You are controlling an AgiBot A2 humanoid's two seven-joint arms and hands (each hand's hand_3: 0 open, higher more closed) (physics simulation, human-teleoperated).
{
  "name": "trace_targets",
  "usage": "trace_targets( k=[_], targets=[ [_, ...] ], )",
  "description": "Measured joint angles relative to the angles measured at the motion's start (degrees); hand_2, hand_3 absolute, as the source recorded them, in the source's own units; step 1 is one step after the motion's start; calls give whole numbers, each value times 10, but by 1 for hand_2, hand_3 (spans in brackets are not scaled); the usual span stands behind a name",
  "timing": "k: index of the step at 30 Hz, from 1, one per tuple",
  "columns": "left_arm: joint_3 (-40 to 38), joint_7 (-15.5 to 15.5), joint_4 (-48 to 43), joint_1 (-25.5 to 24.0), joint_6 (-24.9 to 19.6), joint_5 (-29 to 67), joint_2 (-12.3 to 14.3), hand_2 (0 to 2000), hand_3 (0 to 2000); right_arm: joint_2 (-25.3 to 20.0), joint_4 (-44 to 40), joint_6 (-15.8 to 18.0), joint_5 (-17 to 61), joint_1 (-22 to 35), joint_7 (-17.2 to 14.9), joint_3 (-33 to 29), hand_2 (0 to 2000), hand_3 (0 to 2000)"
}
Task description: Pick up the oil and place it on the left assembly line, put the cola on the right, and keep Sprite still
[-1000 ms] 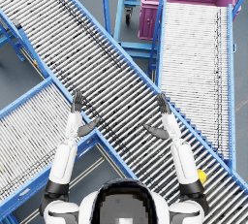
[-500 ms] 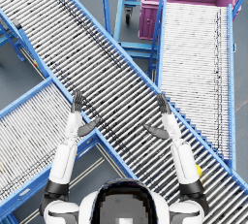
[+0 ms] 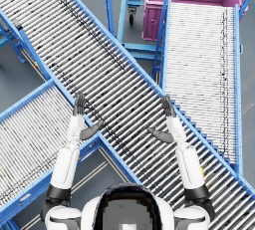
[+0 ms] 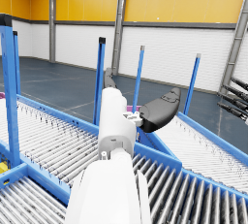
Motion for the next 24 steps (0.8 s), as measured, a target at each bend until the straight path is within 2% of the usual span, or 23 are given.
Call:
trace_targets(
  k=[3, 5, 8, 17, 18, 24],
  targets=[
    [0, 0, 0, 0, 0, 0, 0, 0, 0, 0, 0, 0, 0, 0, 0, 0, 0, 0],
    [3, -28, 7, 2, -28, 0, 5, 0, 0, -5, -7, -28, 0, 3, 28, 10, 0, 0],
    [-11, -47, -5, 13, -47, 0, 16, 0, 0, -17, 7, -46, 0, 13, 47, 4, 0, 0],
    [-78, -57, -52, 55, -57, 0, 43, 0, 0, -47, 50, -57, 0, 48, 57, -52, 0, 0],
    [-86, -57, -53, 59, -57, 25, 45, 0, 0, -49, 53, -57, 0, 52, 57, -59, 0, 0],
    [-125, -58, -60, 75, -58, 171, 52, 0, 0, -59, 60, -57, 145, 68, 58, -97, 0, 0]
  ],
)
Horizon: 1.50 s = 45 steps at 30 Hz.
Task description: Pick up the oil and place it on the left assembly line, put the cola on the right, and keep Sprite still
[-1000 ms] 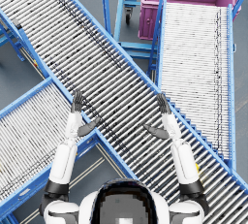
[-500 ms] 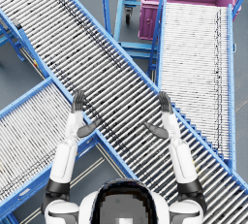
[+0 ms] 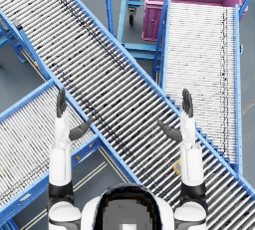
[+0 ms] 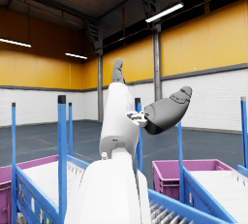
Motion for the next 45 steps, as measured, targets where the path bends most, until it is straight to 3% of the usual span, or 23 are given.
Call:
trace_targets(
  k=[8, 45],
  targets=[
    [-32, 0, -8, 9, 0, 43, 5, 0, 0, -8, 6, 0, 43, 17, 0, -24, 0, 0],
    [-40, 0, -20, 0, 0, 46, 25, 0, 0, -33, 16, 0, 46, 7, 0, -55, 0, 0]
  ],
)
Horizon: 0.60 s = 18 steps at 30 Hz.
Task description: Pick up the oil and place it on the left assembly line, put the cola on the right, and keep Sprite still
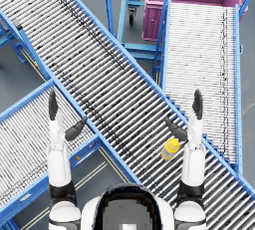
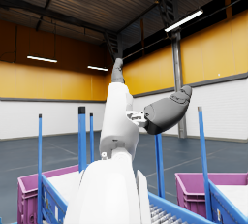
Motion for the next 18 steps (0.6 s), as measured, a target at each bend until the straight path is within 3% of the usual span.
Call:
trace_targets(
  k=[18],
  targets=[
    [-3, 0, 7, 3, 0, 0, 6, 0, 0, -7, -15, 0, 0, 9, 0, -8, 0, 0]
  ],
)
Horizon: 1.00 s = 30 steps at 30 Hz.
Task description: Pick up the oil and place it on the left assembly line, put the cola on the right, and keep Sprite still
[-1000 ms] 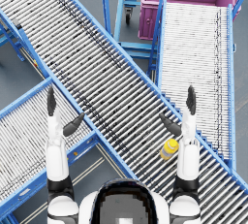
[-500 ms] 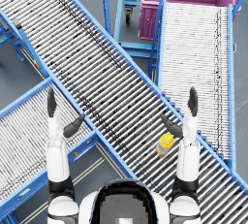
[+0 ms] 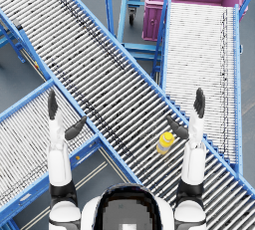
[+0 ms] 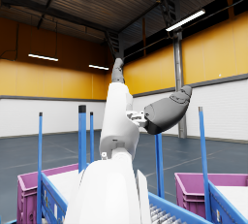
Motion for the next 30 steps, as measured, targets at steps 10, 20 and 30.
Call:
trace_targets(
  k=[10, 20, 30],
  targets=[
    [-2, 0, -3, -4, 0, 0, 3, 0, 0, -5, 2, 0, 0, -11, 0, -7, 0, 0],
    [-3, 0, -15, -16, 0, 0, 8, 0, 0, -12, 23, 0, 0, -43, 0, -7, 0, 0],
    [3, 0, -13, -18, 0, 0, 12, 0, 0, -13, 26, 0, 0, -139, 0, 47, 0, 0]
  ],
)
